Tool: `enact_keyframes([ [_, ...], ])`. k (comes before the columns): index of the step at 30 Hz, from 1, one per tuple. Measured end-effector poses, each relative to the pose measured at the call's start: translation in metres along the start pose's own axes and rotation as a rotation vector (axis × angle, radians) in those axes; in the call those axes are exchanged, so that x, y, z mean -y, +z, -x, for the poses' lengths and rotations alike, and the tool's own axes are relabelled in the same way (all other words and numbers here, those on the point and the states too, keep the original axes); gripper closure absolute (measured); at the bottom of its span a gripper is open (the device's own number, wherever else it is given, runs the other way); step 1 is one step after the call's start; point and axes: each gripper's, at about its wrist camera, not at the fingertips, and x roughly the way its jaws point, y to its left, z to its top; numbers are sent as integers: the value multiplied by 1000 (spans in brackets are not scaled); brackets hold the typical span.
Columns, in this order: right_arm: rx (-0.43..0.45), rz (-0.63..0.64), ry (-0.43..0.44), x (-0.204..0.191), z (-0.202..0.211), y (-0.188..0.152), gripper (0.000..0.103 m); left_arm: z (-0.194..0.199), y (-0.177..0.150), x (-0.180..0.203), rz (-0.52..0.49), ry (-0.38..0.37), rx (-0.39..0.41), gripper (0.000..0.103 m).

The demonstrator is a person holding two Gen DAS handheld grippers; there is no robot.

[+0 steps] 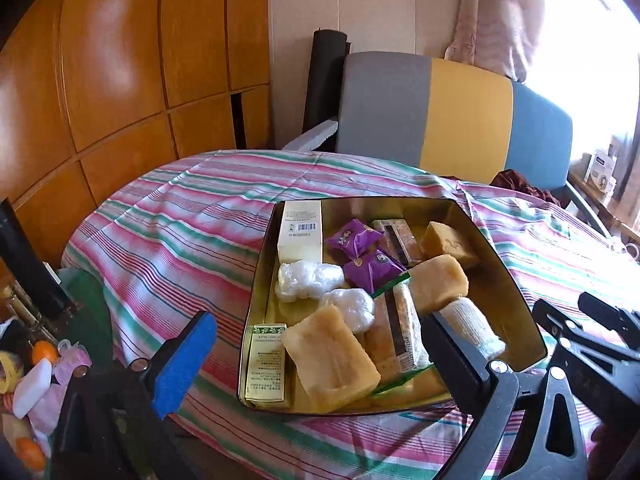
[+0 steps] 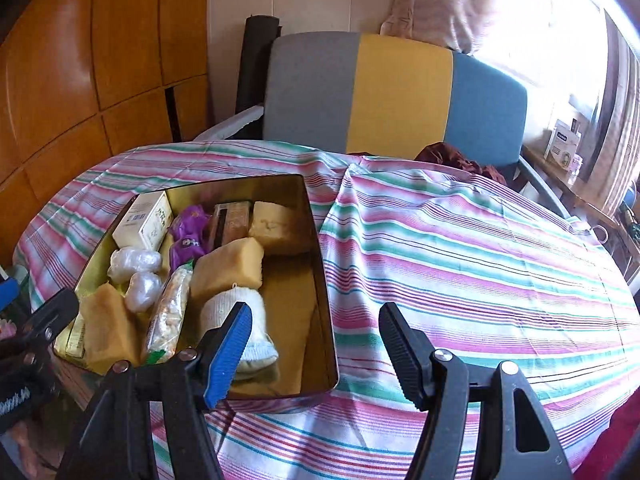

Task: Organize objects

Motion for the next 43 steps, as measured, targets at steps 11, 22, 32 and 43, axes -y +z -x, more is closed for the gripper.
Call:
enact_keyframes([
  [11,11,-7,-4,-6,1,-2,36,0,-4,-5,13,40,-4,0],
  [22,8,27,7,-20,-3,2,36,-2,-5,-9,20,56,0,0],
  [32,2,35,18,-25,-9,4,36,-7,-6,-11,28,58,-19,0],
  [43,-2,47,32,-27,-11,3,36,-9,-7,-13,41,54,-22,1],
])
